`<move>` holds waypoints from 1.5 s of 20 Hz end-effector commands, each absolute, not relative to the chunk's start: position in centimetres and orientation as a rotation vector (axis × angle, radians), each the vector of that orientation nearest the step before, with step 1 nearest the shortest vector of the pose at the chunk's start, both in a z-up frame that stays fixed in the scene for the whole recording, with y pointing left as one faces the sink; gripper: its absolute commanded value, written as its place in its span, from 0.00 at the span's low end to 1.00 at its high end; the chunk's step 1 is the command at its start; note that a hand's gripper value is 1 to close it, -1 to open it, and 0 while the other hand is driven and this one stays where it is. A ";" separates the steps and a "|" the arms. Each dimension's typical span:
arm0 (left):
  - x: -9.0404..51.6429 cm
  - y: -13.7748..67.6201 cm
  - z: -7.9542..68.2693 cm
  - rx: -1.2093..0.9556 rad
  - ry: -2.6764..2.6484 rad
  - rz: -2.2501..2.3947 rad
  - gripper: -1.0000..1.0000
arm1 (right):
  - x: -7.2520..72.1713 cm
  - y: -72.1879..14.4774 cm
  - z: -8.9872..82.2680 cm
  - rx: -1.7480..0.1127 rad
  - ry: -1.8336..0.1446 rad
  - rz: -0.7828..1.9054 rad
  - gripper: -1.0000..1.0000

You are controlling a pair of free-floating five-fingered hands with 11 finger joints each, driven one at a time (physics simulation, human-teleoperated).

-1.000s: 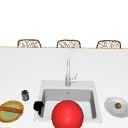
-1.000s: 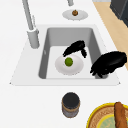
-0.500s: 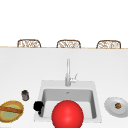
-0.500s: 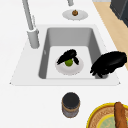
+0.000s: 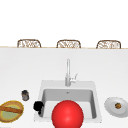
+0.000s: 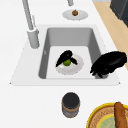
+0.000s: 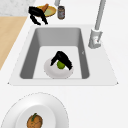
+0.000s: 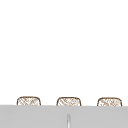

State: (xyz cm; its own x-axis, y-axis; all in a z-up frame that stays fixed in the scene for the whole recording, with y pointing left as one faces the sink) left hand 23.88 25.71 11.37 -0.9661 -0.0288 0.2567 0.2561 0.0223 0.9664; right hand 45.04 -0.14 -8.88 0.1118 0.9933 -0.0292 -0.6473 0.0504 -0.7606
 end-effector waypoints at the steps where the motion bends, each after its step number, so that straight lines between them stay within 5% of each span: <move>1: 23.9 25.7 11.4 -0.237 -2.088 -2.050 0.50 | 43.8 -0.8 -9.7 -0.721 -0.637 1.362 0.00; 2: 23.9 25.7 11.4 -0.237 -2.088 -2.050 0.50 | 43.1 -0.4 -9.4 -0.743 -0.656 1.359 1.00; 10: 23.9 25.7 11.4 -0.237 -2.088 -2.050 0.50 | 43.5 -1.0 -7.9 -0.862 -0.767 1.293 1.00; 30: 23.9 25.7 11.4 -0.237 -2.088 -2.050 0.50 | 40.1 -9.7 7.0 -0.806 -0.756 1.298 1.00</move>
